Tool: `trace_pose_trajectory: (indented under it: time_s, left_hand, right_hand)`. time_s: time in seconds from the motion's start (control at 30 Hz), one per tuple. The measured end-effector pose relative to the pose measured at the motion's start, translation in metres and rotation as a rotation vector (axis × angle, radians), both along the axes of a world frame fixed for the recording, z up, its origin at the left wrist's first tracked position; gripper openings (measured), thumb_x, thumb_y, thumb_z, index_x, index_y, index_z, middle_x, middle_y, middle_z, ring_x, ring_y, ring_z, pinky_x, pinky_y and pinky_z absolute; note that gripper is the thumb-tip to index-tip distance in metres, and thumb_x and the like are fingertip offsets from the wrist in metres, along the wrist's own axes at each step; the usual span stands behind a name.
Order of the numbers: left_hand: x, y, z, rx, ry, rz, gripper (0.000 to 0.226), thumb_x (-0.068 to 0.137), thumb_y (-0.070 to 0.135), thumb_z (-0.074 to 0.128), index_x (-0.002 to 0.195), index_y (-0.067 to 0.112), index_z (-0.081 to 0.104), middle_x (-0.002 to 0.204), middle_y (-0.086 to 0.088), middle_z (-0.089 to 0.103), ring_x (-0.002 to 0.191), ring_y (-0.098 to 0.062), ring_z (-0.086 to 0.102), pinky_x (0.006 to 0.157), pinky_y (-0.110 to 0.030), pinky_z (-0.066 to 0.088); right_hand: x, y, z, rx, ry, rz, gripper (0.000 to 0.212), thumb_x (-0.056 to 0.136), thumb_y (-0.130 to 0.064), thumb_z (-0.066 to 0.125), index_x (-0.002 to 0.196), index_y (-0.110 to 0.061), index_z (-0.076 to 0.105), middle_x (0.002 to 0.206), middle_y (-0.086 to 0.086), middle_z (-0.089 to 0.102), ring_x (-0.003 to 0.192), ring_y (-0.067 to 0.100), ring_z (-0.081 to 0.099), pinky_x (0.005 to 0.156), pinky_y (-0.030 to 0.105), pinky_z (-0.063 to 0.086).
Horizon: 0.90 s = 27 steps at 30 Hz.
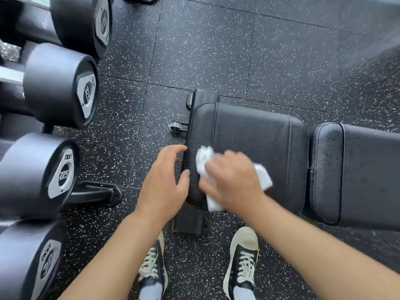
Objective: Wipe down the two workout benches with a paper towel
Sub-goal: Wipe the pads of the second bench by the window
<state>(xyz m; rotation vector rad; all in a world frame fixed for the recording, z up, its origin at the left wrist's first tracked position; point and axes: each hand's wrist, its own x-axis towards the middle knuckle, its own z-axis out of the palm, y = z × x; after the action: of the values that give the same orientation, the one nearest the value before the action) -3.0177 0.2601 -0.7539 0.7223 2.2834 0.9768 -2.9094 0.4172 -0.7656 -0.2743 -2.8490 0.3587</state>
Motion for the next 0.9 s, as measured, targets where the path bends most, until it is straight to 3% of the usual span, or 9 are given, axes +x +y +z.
trace_pose_trajectory:
  time_s: [0.13, 0.2, 0.3, 0.4, 0.53, 0.67, 0.77, 0.9]
  left_hand:
    - [0.000, 0.003, -0.002, 0.006, 0.046, -0.013, 0.048, 0.097, 0.016, 0.064, 0.140, 0.030, 0.049, 0.135, 0.017, 0.050, 0.121, -0.007, 0.055, 0.101, -0.036, 0.050]
    - [0.003, 0.007, 0.000, 0.033, 0.059, -0.042, 0.050, 0.095, 0.015, 0.066, 0.140, 0.028, 0.048, 0.136, 0.014, 0.049, 0.125, -0.007, 0.052, 0.106, -0.034, 0.048]
    - [0.007, 0.014, -0.001, 0.018, 0.114, -0.077, 0.050, 0.093, 0.021, 0.067, 0.140, 0.024, 0.051, 0.142, 0.006, 0.044, 0.133, -0.011, 0.047, 0.112, -0.032, 0.043]
    - [0.013, 0.020, -0.003, -0.016, 0.159, -0.041, 0.049, 0.091, 0.021, 0.070, 0.138, 0.022, 0.055, 0.144, 0.001, 0.041, 0.135, -0.015, 0.045, 0.116, -0.027, 0.036]
    - [0.019, 0.038, -0.003, -0.043, 0.287, -0.051, 0.047, 0.091, 0.010, 0.069, 0.136, 0.017, 0.058, 0.145, -0.005, 0.043, 0.136, -0.025, 0.043, 0.117, -0.013, 0.019]
    - [0.015, 0.067, 0.002, -0.025, 0.408, -0.174, 0.044, 0.094, 0.007, 0.062, 0.137, 0.010, 0.059, 0.146, -0.011, 0.047, 0.136, -0.032, 0.043, 0.122, -0.021, 0.019]
    - [0.009, 0.102, 0.004, -0.037, 0.463, -0.286, 0.046, 0.094, 0.017, 0.056, 0.139, 0.007, 0.058, 0.149, -0.015, 0.048, 0.140, -0.035, 0.042, 0.125, -0.040, 0.026]
    - [0.001, 0.149, 0.000, -0.139, 0.550, -0.347, 0.051, 0.096, 0.023, 0.051, 0.144, 0.007, 0.055, 0.153, -0.016, 0.048, 0.143, -0.037, 0.042, 0.123, -0.057, 0.026]
  right_hand:
    - [0.090, 0.000, -0.011, 0.069, -0.075, 0.290, 0.032, 0.092, -0.032, 0.068, 0.069, -0.019, 0.049, 0.068, 0.000, 0.044, 0.061, 0.022, 0.035, 0.056, 0.036, 0.028]
    - [0.113, 0.025, -0.010, 0.124, -0.074, 0.321, 0.031, 0.094, -0.031, 0.065, 0.071, -0.019, 0.048, 0.069, 0.000, 0.044, 0.062, 0.021, 0.032, 0.057, 0.035, 0.026]
    - [0.124, 0.085, -0.009, 0.156, -0.017, -0.025, 0.028, 0.092, -0.024, 0.064, 0.074, -0.019, 0.043, 0.065, 0.001, 0.035, 0.061, 0.022, 0.026, 0.053, 0.038, 0.026]
    - [0.098, 0.123, -0.002, 0.168, -0.020, -0.455, 0.036, 0.088, -0.030, 0.062, 0.069, -0.022, 0.033, 0.062, -0.001, 0.028, 0.055, 0.030, 0.036, 0.054, 0.036, 0.021]
    - [0.063, 0.099, -0.014, 0.044, 0.071, -0.604, 0.041, 0.086, -0.032, 0.067, 0.070, -0.023, 0.030, 0.060, -0.001, 0.033, 0.055, 0.025, 0.033, 0.052, 0.034, 0.024]
    - [0.095, 0.076, -0.013, -0.015, 0.106, -0.457, 0.035, 0.087, -0.026, 0.070, 0.067, -0.018, 0.042, 0.061, 0.000, 0.036, 0.057, 0.024, 0.033, 0.052, 0.038, 0.028]
    - [0.137, 0.061, -0.012, -0.056, 0.042, -0.281, 0.035, 0.085, -0.022, 0.072, 0.066, -0.017, 0.043, 0.062, 0.001, 0.037, 0.059, 0.023, 0.030, 0.052, 0.040, 0.028]
    - [0.169, 0.062, -0.015, -0.060, 0.008, -0.317, 0.034, 0.086, -0.020, 0.069, 0.065, -0.018, 0.042, 0.062, -0.001, 0.034, 0.059, 0.021, 0.027, 0.053, 0.037, 0.024]
